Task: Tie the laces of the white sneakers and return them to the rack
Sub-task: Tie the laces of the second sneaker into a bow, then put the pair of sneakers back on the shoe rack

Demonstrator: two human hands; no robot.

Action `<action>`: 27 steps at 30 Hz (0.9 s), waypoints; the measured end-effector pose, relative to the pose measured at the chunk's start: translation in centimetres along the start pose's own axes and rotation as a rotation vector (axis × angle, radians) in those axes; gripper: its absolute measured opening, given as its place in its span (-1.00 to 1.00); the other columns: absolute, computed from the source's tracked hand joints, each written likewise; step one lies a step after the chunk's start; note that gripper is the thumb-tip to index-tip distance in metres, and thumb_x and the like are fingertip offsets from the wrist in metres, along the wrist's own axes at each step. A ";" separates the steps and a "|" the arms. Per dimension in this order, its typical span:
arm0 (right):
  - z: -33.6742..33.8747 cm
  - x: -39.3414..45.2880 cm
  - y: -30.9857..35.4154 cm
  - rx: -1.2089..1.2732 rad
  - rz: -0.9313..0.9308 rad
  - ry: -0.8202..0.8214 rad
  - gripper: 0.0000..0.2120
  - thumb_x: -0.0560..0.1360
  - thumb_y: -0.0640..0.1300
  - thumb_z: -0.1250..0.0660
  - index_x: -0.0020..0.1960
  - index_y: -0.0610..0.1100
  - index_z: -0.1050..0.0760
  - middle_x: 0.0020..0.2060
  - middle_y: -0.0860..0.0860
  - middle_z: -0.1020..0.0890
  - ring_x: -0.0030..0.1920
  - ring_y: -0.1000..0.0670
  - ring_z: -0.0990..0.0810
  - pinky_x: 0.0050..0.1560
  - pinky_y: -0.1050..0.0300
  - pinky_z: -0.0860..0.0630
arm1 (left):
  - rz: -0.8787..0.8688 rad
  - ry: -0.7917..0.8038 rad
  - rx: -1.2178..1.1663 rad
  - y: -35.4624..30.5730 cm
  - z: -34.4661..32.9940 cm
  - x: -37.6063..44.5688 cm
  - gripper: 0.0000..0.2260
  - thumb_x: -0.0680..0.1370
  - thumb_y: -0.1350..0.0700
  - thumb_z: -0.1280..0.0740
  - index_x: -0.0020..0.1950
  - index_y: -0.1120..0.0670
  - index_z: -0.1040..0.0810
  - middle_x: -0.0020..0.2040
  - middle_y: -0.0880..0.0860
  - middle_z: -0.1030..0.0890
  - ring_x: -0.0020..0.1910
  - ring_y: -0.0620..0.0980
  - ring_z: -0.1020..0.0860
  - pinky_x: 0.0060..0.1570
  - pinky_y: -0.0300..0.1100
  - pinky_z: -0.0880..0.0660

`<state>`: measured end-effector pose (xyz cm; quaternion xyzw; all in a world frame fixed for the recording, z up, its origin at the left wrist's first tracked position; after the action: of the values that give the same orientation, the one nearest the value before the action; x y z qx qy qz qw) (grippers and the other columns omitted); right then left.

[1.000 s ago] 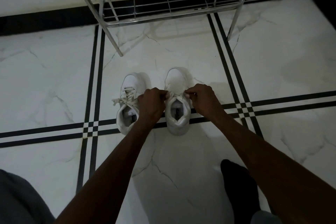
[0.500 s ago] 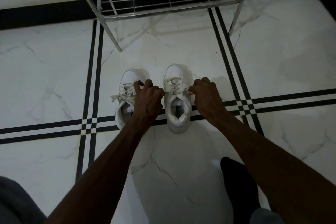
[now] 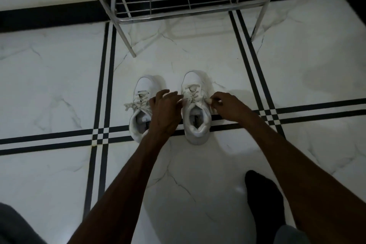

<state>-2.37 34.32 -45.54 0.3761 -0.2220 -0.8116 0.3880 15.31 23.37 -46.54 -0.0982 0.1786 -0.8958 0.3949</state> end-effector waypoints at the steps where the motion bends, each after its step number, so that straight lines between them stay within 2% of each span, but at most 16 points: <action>1: -0.1 -0.4 -0.2 0.137 -0.056 0.114 -0.55 0.60 0.09 -0.26 0.37 -0.15 -0.42 0.23 -0.11 -0.56 0.20 -0.11 -0.56 0.17 -0.03 -0.55 | -0.001 -0.043 -0.034 0.6 0.3 -0.3 -0.76 0.61 0.01 -0.34 0.22 0.02 -0.68 0.27 0.07 -0.65 0.40 0.21 -0.43 0.28 0.15 -0.34; 3: -0.5 -1.1 -0.4 0.364 -0.123 0.278 -0.37 0.53 0.12 -0.36 0.51 0.02 -0.23 0.28 0.02 -0.48 0.25 -0.05 -0.54 0.13 -0.10 -0.62 | 0.049 -0.139 -0.066 2.4 1.5 -0.7 -0.67 0.62 -0.04 -0.31 0.34 0.03 -0.60 0.38 0.09 -0.57 0.44 0.21 -0.38 0.32 0.21 -0.36; 4: -0.8 -1.1 -0.5 0.419 -0.121 0.306 -0.29 0.48 0.10 -0.43 0.53 0.09 -0.19 0.29 0.03 -0.48 0.23 -0.05 -0.57 0.08 -0.11 -0.65 | 0.106 -0.179 -0.071 3.6 2.2 -1.0 -0.65 0.62 -0.05 -0.30 0.37 0.03 -0.57 0.40 0.10 -0.54 0.45 0.21 -0.36 0.33 0.20 -0.36; 7: -2.2 -0.3 -0.1 0.356 -0.059 0.239 -0.16 0.43 0.01 -0.52 0.57 0.09 -0.15 0.41 -0.05 -0.45 0.23 -0.09 -0.58 -0.04 -0.11 -0.69 | 0.323 -0.264 -0.085 7.8 4.2 -2.5 -0.54 0.60 -0.10 -0.30 0.45 0.07 -0.49 0.40 0.15 -0.52 0.40 0.24 -0.41 0.32 0.20 -0.40; 8: -2.6 0.1 0.3 0.296 -0.048 0.205 -0.16 0.44 -0.02 -0.51 0.58 0.06 -0.14 0.43 -0.06 -0.44 0.24 -0.10 -0.56 -0.07 -0.07 -0.69 | 0.406 -0.244 -0.110 9.2 4.5 -3.0 -0.47 0.59 -0.16 -0.29 0.48 0.09 -0.45 0.39 0.18 -0.52 0.39 0.25 -0.44 0.32 0.19 -0.43; 10: -3.4 0.7 1.0 0.152 -0.012 0.144 -0.18 0.44 -0.01 -0.49 0.58 0.02 -0.15 0.43 -0.06 -0.45 0.28 -0.11 -0.54 -0.03 0.06 -0.63 | 0.571 -0.084 -0.291 10.8 4.6 -4.0 -0.26 0.51 -0.35 -0.29 0.54 0.08 -0.37 0.36 0.21 -0.55 0.35 0.21 -0.52 0.32 0.16 -0.48; 11: -3.8 1.0 1.3 0.086 0.021 0.114 -0.19 0.43 0.02 -0.49 0.57 0.01 -0.18 0.42 -0.06 -0.48 0.29 -0.10 -0.54 0.02 0.13 -0.56 | 0.633 0.018 -0.438 10.9 4.6 -4.5 -0.20 0.46 -0.43 -0.29 0.53 0.04 -0.37 0.32 0.19 -0.59 0.29 0.17 -0.57 0.28 0.16 -0.52; 12: -4.2 1.1 1.7 0.049 0.048 0.092 -0.22 0.43 0.04 -0.49 0.56 0.01 -0.23 0.40 -0.05 -0.51 0.29 -0.09 -0.55 0.05 0.16 -0.50 | 0.670 0.107 -0.566 10.7 4.5 -4.9 -0.23 0.42 -0.46 -0.30 0.49 -0.02 -0.42 0.25 0.15 -0.64 0.21 0.12 -0.62 0.21 0.15 -0.58; 15: -5.3 1.2 2.8 0.043 0.080 0.052 -0.27 0.40 0.05 -0.50 0.50 0.00 -0.34 0.31 -0.07 -0.59 0.23 -0.09 -0.59 0.06 0.16 -0.47 | 0.659 0.233 -0.749 10.1 4.7 -5.6 -0.44 0.47 -0.27 -0.43 0.40 -0.08 -0.46 0.12 0.05 -0.65 0.07 0.06 -0.66 -0.03 0.06 -0.67; 18: -5.5 1.2 3.4 0.031 0.083 0.017 -0.28 0.38 0.04 -0.52 0.49 0.00 -0.37 0.26 -0.09 -0.62 0.20 -0.09 -0.61 0.05 0.18 -0.50 | 0.657 0.259 -0.780 10.1 4.3 -5.7 -0.39 0.48 0.00 -0.54 0.47 -0.05 -0.38 0.14 0.07 -0.58 0.06 0.11 -0.66 -0.11 0.11 -0.70; 22: -5.3 1.1 3.3 0.077 0.077 0.009 -0.32 0.35 0.01 -0.54 0.43 -0.02 -0.44 0.10 -0.06 -0.68 -0.11 0.10 -0.60 -0.32 0.49 -0.45 | 0.628 0.141 -0.706 9.4 3.6 -5.6 -0.44 0.51 0.09 -0.49 0.48 0.02 -0.41 0.17 0.15 -0.59 -0.02 0.15 -0.68 -0.22 0.17 -0.69; 23: -5.2 1.1 3.2 0.098 0.073 0.001 -0.36 0.35 -0.01 -0.54 0.40 -0.01 -0.47 0.05 -0.04 -0.68 -0.14 0.11 -0.60 -0.30 0.45 -0.50 | 0.623 0.123 -0.704 9.1 3.5 -5.5 -0.46 0.51 0.08 -0.49 0.47 0.02 -0.44 0.16 0.15 -0.60 -0.03 0.15 -0.68 -0.23 0.19 -0.69; 24: -5.0 1.2 3.0 0.118 0.070 -0.004 -0.37 0.33 -0.01 -0.55 0.37 0.00 -0.49 0.03 -0.04 -0.69 -0.12 0.08 -0.63 -0.20 0.31 -0.60 | 0.619 0.115 -0.700 8.8 3.5 -5.4 -0.48 0.51 0.05 -0.49 0.45 0.01 -0.46 0.14 0.13 -0.61 -0.04 0.15 -0.69 -0.22 0.20 -0.69; 25: -4.8 1.3 2.8 0.141 0.066 -0.005 -0.36 0.31 0.00 -0.55 0.37 0.01 -0.49 0.03 -0.04 -0.70 -0.07 0.02 -0.67 -0.12 0.14 -0.66 | 0.605 0.106 -0.688 8.5 3.5 -5.2 -0.49 0.49 0.01 -0.50 0.42 -0.01 -0.49 0.12 0.11 -0.63 -0.05 0.14 -0.69 -0.20 0.19 -0.69; 26: -4.5 1.5 2.4 0.163 0.057 -0.002 -0.31 0.30 0.01 -0.56 0.40 0.03 -0.47 0.05 -0.03 -0.70 0.00 -0.01 -0.68 -0.12 0.07 -0.67 | 0.588 0.099 -0.662 8.2 3.5 -5.0 -0.50 0.47 -0.03 -0.49 0.39 -0.03 -0.52 0.10 0.08 -0.65 -0.06 0.13 -0.70 -0.17 0.18 -0.69; 27: -4.2 1.6 2.1 0.181 0.052 -0.004 -0.26 0.30 0.01 -0.57 0.44 0.04 -0.43 0.09 -0.03 -0.69 0.05 -0.01 -0.67 -0.16 0.12 -0.66 | 0.568 0.089 -0.638 8.0 3.4 -4.8 -0.52 0.45 -0.05 -0.47 0.36 -0.04 -0.55 0.07 0.06 -0.66 -0.08 0.10 -0.71 -0.15 0.16 -0.69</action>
<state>1.21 31.48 -47.45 0.4021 -0.3047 -0.7787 0.3730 24.96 21.13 -46.75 -0.1236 0.4834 -0.6548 0.5677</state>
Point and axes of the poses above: each hand's wrist, its own x-axis towards the middle knuckle, its own z-axis out of the back of the hand, y = z × x, the point moved 2 cm from there along x, towards the middle knuckle
